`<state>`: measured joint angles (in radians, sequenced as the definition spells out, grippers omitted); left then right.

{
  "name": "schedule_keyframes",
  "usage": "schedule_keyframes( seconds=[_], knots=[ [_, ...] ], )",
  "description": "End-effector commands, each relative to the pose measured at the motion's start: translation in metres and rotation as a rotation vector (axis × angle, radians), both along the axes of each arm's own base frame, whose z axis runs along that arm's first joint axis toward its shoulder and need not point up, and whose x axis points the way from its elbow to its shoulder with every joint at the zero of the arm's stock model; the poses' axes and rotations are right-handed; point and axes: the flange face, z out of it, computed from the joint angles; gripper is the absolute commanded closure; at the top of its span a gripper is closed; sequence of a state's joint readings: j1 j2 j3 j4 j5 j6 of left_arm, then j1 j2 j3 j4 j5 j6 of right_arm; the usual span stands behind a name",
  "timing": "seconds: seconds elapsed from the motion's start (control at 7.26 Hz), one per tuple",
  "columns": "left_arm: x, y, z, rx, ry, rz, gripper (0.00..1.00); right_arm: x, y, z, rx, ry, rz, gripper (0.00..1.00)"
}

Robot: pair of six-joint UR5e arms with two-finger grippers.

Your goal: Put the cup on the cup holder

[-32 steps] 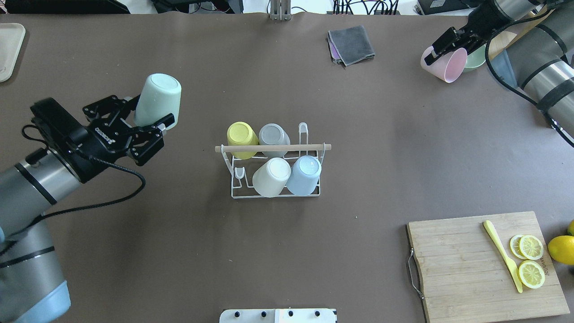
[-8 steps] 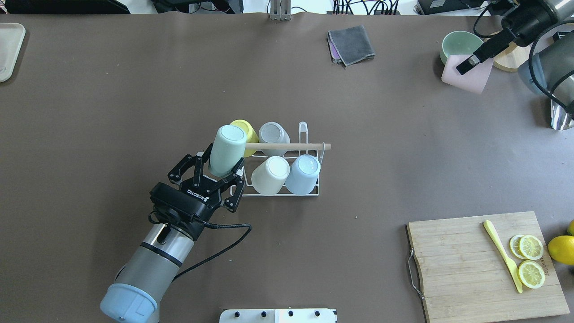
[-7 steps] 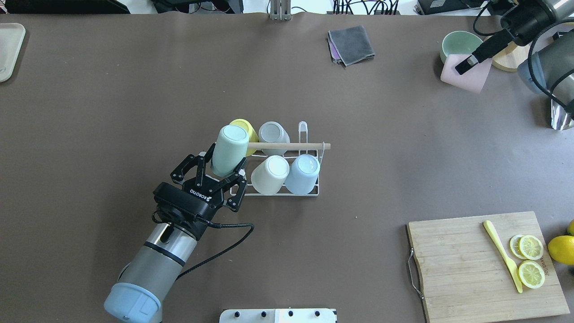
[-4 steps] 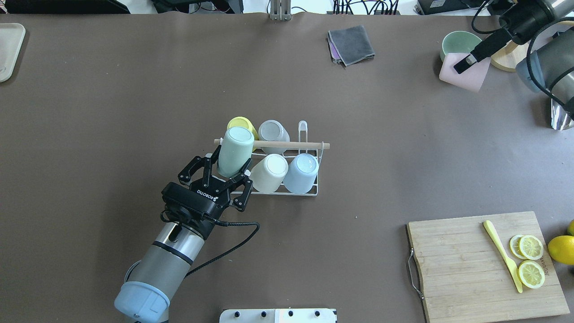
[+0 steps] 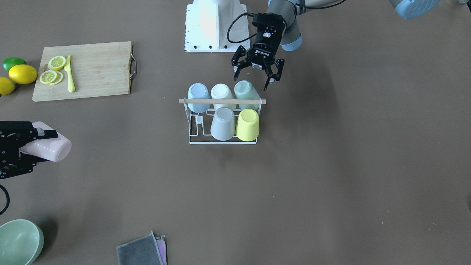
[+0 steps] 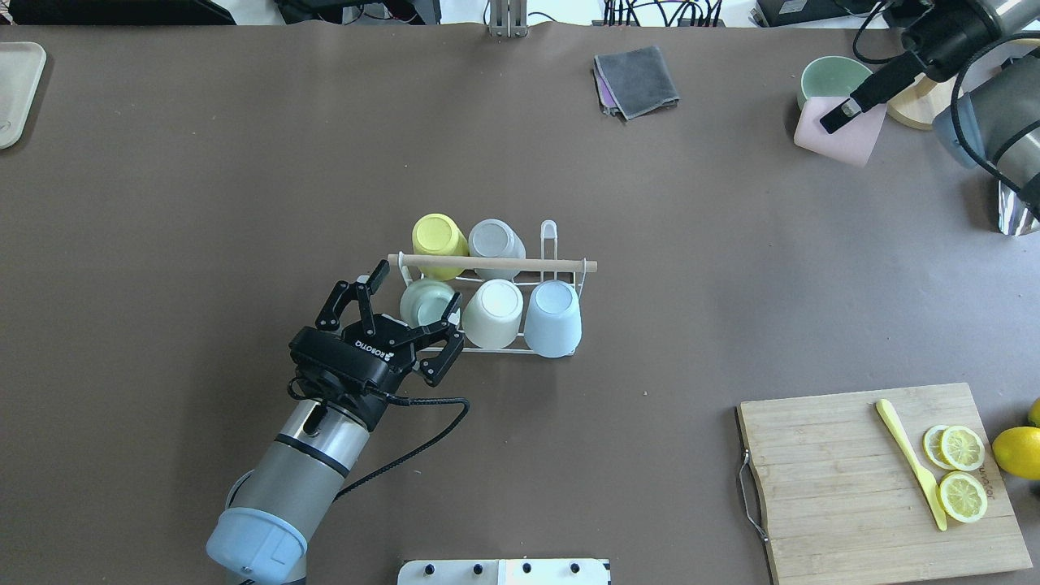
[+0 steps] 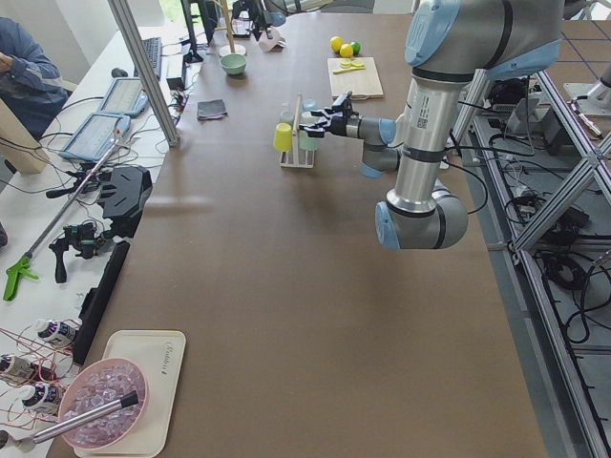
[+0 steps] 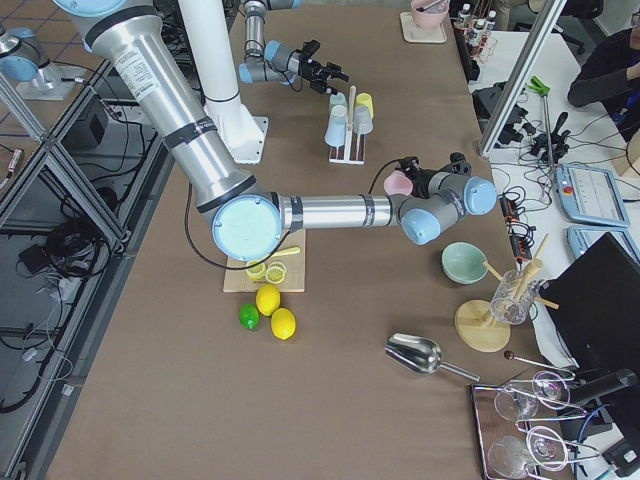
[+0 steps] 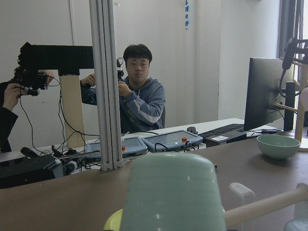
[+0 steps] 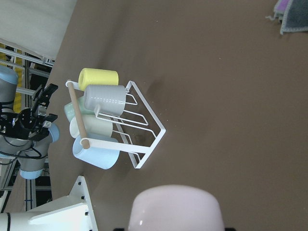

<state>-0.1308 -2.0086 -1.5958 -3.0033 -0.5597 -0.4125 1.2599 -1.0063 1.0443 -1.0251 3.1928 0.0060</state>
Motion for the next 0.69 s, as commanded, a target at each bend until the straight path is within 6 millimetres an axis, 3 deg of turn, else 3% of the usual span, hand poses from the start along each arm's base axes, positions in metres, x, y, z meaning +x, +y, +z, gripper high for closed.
schedule_keyframes(
  seconds=[0.0,0.14,0.28,0.41,0.55],
  knots=[
    [-0.007,0.0,-0.004,0.004,0.015,-0.003,0.02,-0.012,-0.029,-0.037,0.024,0.095,0.06,1.0],
    [-0.02,0.003,-0.015,0.009,0.047,-0.001,0.02,-0.016,-0.042,-0.059,0.037,0.128,0.084,1.0],
    [-0.043,0.004,-0.01,0.012,0.045,0.0,0.02,-0.027,-0.05,-0.072,0.056,0.178,0.107,1.0],
    [-0.071,0.006,-0.012,0.019,0.067,0.004,0.02,-0.049,-0.053,-0.078,0.078,0.25,0.129,1.0],
    [-0.1,-0.008,-0.004,0.044,0.025,0.04,0.02,-0.074,-0.056,-0.087,0.111,0.321,0.152,1.0]
  ],
)
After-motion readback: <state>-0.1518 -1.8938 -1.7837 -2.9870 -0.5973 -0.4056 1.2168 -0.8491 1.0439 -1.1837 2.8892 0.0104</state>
